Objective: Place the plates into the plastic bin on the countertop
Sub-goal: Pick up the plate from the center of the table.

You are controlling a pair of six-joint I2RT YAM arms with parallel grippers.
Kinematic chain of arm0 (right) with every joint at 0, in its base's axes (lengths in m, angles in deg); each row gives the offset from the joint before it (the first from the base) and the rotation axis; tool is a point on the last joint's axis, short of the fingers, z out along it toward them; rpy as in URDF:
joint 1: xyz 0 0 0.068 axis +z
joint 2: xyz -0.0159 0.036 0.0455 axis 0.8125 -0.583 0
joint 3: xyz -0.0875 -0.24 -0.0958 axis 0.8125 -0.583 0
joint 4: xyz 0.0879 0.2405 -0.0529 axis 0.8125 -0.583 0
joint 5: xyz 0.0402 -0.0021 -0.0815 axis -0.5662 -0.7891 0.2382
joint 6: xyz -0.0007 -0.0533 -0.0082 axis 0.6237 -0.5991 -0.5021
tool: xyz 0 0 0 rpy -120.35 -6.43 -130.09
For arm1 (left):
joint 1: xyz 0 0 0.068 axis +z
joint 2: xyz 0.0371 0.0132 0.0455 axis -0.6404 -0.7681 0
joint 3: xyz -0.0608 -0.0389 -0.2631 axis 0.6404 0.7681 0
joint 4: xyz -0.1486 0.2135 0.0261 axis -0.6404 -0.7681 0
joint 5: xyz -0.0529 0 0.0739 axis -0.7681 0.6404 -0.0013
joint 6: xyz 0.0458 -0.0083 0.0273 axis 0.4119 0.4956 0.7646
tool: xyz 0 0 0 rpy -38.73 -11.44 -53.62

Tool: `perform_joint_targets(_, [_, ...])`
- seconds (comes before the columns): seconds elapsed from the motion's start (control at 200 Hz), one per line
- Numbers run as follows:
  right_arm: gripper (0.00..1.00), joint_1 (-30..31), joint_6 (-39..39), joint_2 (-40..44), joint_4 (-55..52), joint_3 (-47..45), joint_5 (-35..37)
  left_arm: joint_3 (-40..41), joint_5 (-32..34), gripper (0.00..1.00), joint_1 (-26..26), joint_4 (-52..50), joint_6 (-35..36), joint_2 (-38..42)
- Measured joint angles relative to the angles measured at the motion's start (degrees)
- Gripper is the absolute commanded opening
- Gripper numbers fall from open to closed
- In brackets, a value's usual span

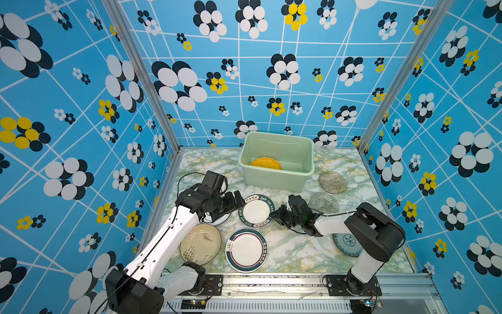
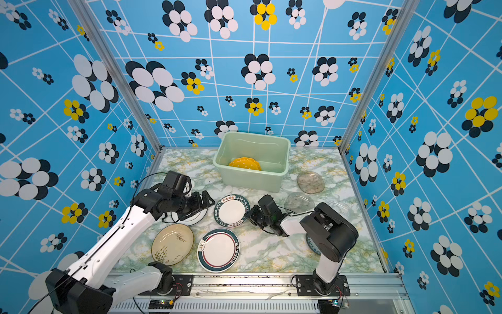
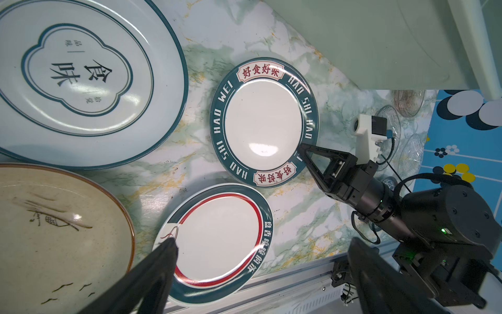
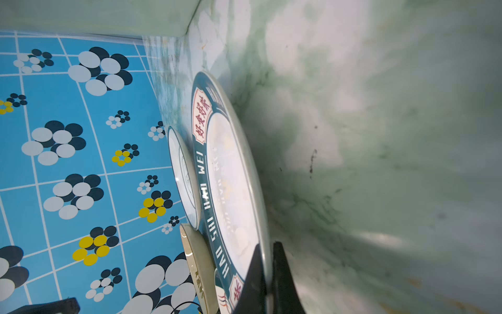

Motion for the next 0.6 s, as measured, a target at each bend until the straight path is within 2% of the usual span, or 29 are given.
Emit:
perform_joint_targets(0.27, [0.00, -0.1, -8.3, 18.9, -26.7, 2.7, 4.6, -3.2, -0.9, 0.99, 0.0, 1.0, 0.2, 0.8])
perform_joint_targets(0.44, [0.00, 0.0, -14.4, 28.1, -44.2, 8.1, 5.9, -8.2, -0.4, 0.99, 0.6, 0.2, 1.6, 1.0])
perform_joint_targets(0.6, [0.00, 0.0, -19.6, 33.5, -60.1, 15.9, 6.3, -11.3, 0.1, 0.99, 3.6, -0.9, 2.7, 2.6])
